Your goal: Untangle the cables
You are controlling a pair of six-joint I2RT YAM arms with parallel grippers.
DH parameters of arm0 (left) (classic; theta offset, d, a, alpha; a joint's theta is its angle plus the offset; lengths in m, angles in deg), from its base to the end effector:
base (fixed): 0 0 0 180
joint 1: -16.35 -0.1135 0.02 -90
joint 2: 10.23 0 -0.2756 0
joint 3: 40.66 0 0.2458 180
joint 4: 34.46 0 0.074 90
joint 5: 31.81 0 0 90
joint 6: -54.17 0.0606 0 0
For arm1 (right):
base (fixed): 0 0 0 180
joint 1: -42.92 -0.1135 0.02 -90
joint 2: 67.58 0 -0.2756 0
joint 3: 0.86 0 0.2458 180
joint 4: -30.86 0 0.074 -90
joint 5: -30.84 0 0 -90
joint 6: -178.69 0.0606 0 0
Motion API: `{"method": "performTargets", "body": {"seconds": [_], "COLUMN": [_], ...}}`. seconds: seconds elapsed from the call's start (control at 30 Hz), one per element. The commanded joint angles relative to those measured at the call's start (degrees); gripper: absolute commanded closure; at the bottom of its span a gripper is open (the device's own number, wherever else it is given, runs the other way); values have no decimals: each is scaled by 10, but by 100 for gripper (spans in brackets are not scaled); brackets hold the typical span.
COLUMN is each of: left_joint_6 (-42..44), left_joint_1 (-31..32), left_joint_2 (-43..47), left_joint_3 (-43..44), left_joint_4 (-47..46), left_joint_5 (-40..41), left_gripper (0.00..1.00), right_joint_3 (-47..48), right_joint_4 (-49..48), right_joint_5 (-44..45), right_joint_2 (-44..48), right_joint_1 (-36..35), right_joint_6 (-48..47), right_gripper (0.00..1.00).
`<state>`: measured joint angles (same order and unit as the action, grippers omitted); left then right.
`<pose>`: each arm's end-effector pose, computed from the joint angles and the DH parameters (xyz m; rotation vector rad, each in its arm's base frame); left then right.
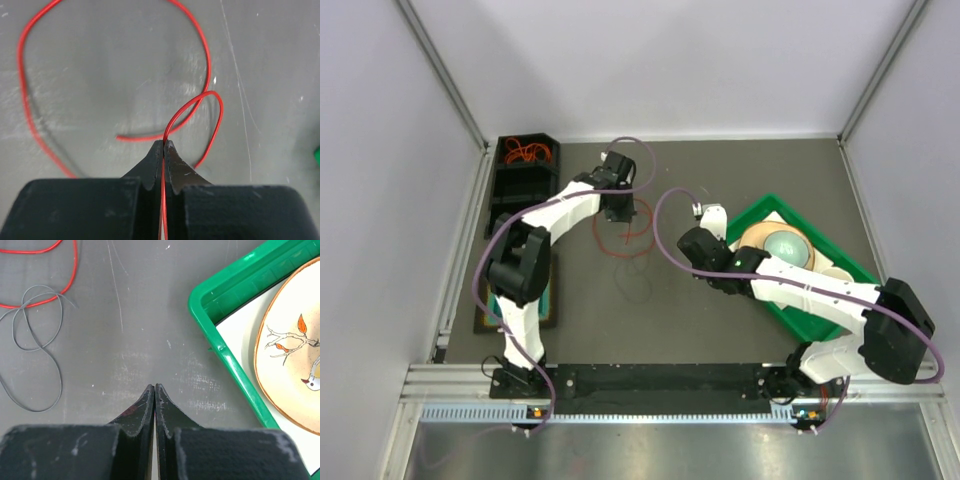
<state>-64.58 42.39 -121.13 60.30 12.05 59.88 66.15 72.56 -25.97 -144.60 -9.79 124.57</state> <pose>0.3914 -0.1893 0.2164 -0.0727 2.5886 -0.3253 0.1945 0.2006 0.2414 -0.1001 2.2861 0.0663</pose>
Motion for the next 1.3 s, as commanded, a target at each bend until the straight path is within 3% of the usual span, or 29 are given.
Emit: {"method": "performTargets", "body": {"seconds": [0.0, 0.13, 0.17, 0.23, 0.5, 0.67, 0.83, 1.17, 1.27], "left_joint_6": [-13, -6, 4, 13, 45, 74, 94, 88, 87], "left_joint_1": [9, 11, 13, 17, 43, 65, 94, 98, 97], "left_joint_2": [-31, -79, -87, -107, -100, -105, -125, -172, -179], "left_joint_3": [43, 72, 86, 105, 85, 79, 95, 120, 123], "left_joint_4": [-61, -69, -67, -52, -65, -71, -70, -58, -57], "left_joint_5": [23, 23, 19, 12, 27, 74, 133, 167, 172], "left_gripper": [100, 91, 79, 70, 60, 45, 47, 60, 72], "right_joint_3": [8, 3, 3, 2, -9, -24, -38, -42, -42], "right_joint_4": [6, 13, 13, 18, 24, 15, 17, 21, 21], "right_joint_5": [16, 17, 18, 19, 34, -7, -41, -47, -50], "right_joint_2": [21, 27, 28, 30, 62, 93, 110, 114, 108], "right_joint_1": [6, 6, 6, 6, 13, 57, 109, 116, 116], "right_joint_6": [9, 14, 16, 17, 32, 44, 43, 41, 42], "right_gripper": [100, 100, 100, 100, 100, 100, 100, 100, 100]}}
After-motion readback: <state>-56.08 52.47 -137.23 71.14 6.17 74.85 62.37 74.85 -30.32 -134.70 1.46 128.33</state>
